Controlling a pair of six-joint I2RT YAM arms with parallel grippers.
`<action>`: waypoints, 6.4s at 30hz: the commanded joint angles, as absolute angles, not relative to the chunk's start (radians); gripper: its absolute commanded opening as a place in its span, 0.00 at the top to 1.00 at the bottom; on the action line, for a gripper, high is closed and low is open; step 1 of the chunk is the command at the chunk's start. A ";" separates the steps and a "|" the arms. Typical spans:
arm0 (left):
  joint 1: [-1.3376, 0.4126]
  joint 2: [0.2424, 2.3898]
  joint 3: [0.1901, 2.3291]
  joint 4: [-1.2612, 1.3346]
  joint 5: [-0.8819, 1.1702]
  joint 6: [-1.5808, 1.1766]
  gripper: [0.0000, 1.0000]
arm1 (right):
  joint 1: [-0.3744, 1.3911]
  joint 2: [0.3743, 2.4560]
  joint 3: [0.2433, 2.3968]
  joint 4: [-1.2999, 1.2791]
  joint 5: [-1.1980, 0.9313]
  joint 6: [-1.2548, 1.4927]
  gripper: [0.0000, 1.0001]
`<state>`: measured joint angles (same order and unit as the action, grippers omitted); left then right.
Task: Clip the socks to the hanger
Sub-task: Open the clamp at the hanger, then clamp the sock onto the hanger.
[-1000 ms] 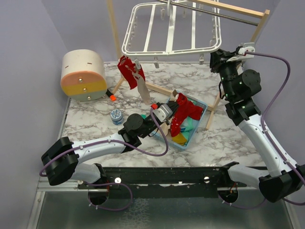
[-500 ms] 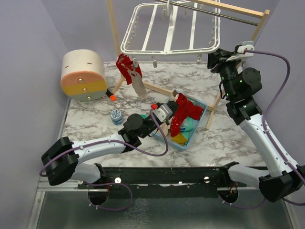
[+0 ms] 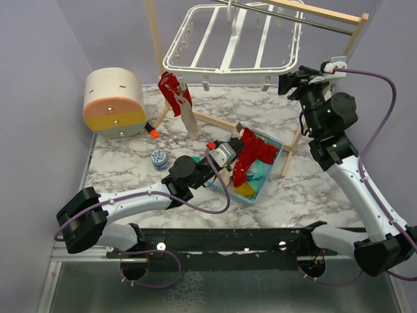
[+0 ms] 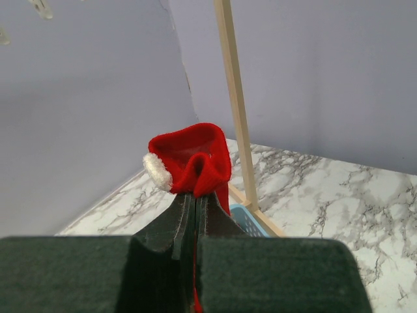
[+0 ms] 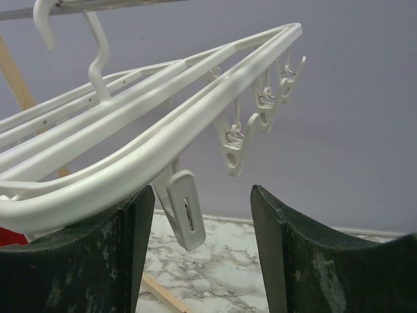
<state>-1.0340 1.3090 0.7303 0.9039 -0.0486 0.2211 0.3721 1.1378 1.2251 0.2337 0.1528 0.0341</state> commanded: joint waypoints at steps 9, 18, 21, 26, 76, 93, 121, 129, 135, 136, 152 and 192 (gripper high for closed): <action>-1.031 1.294 0.719 0.937 -0.037 0.212 1.00 | 0.376 1.151 1.240 0.255 0.189 0.073 0.41; -1.031 1.291 0.719 0.937 -0.037 0.211 1.00 | 0.376 1.164 1.257 0.256 0.183 0.077 0.52; -1.031 1.289 0.719 0.937 -0.038 0.211 1.00 | 0.376 1.166 1.261 0.259 0.181 0.078 0.55; -1.031 1.290 0.719 0.937 -0.037 0.210 1.00 | 0.376 1.162 1.259 0.258 0.182 0.078 0.59; -1.031 1.292 0.721 0.937 -0.024 0.194 1.00 | 0.376 1.159 1.320 0.179 0.126 0.118 0.98; -1.031 1.445 0.942 0.932 -0.047 0.167 1.00 | 0.376 1.204 1.463 -0.053 0.214 0.243 0.99; -1.001 1.773 1.409 0.765 -0.189 0.205 1.00 | 0.376 1.206 1.425 -0.091 0.211 0.233 0.99; -0.992 1.788 1.503 0.629 -0.185 0.149 1.00 | 0.376 1.205 1.417 -0.117 0.198 0.233 0.99; -0.991 1.812 1.596 0.510 -0.188 0.119 1.00 | 0.376 1.202 1.419 -0.130 0.203 0.233 0.99; -0.991 1.814 1.604 0.499 -0.190 0.116 1.00 | 0.376 1.201 1.419 -0.131 0.203 0.232 0.99; -0.991 1.825 1.663 0.355 -0.249 0.124 1.00 | 0.376 1.193 1.411 -0.130 0.204 0.202 0.99; -0.985 1.786 1.673 0.372 -0.285 0.126 1.00 | 0.377 1.193 1.396 -0.166 0.199 0.193 0.99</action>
<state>-0.9894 1.8194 1.6623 0.3546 -0.2813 0.1299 0.3721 1.2007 1.4067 -0.1291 0.2039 0.2138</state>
